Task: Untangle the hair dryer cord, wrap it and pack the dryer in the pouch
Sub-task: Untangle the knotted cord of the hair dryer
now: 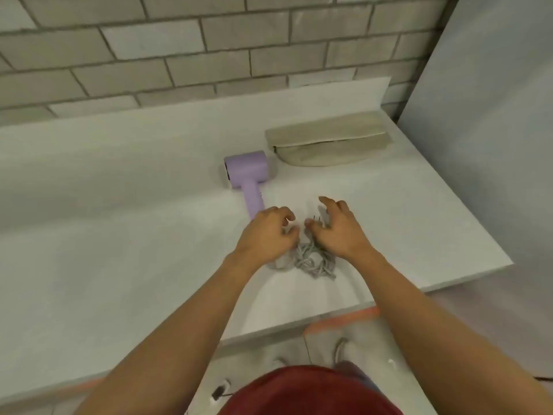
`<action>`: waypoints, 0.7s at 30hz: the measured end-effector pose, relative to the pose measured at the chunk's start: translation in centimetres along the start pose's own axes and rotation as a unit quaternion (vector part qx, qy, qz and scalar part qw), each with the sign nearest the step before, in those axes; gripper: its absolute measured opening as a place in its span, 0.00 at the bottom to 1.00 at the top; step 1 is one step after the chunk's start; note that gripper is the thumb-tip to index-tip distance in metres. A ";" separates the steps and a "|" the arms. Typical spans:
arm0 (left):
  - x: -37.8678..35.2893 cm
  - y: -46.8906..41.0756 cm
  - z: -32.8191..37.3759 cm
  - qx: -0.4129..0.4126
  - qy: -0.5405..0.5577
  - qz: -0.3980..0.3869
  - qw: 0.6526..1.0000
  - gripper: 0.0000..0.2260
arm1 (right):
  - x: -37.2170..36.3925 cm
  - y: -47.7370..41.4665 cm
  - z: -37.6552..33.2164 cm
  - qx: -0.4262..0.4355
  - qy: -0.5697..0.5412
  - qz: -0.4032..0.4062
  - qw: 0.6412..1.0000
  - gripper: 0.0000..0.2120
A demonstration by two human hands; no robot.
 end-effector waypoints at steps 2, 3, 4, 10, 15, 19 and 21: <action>-1.6 0.2 0.2 0.008 -0.080 -0.044 0.996 0.15 | -0.6 -0.2 0.7 -0.010 0.026 -0.037 0.999 0.38; -2.6 0.4 0.3 0.008 -0.120 -0.063 0.991 0.16 | -0.9 -0.2 1.0 -0.009 0.032 -0.051 0.998 0.37; -3.3 0.7 0.6 0.012 -0.159 -0.091 0.983 0.17 | -1.0 -0.2 1.1 -0.003 0.035 -0.068 0.997 0.35; -6.5 -1.0 1.7 0.047 -0.166 -0.218 0.961 0.12 | -0.1 -1.0 1.0 0.025 -0.035 -0.086 0.995 0.15; -7.1 -3.0 1.9 0.153 0.066 -0.220 0.961 0.12 | 3.0 -1.9 2.4 0.016 -0.143 -0.043 0.989 0.17; -7.3 -4.7 4.2 0.163 0.220 -0.206 0.940 0.13 | 7.1 -2.7 2.5 0.038 -0.182 -0.010 0.983 0.12; -7.0 -5.6 5.5 0.157 0.280 -0.173 0.931 0.16 | 9.6 -2.9 2.2 0.053 -0.194 0.023 0.979 0.11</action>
Point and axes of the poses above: each hand's wrist, its own y-axis away from the middle knuckle, its own x-axis out of the back of the hand, z = x × y, the point moved 9 cm from there along -y, towards the middle knuckle, and after that the axes turned 4 degrees about x, right-handed, at the moved point
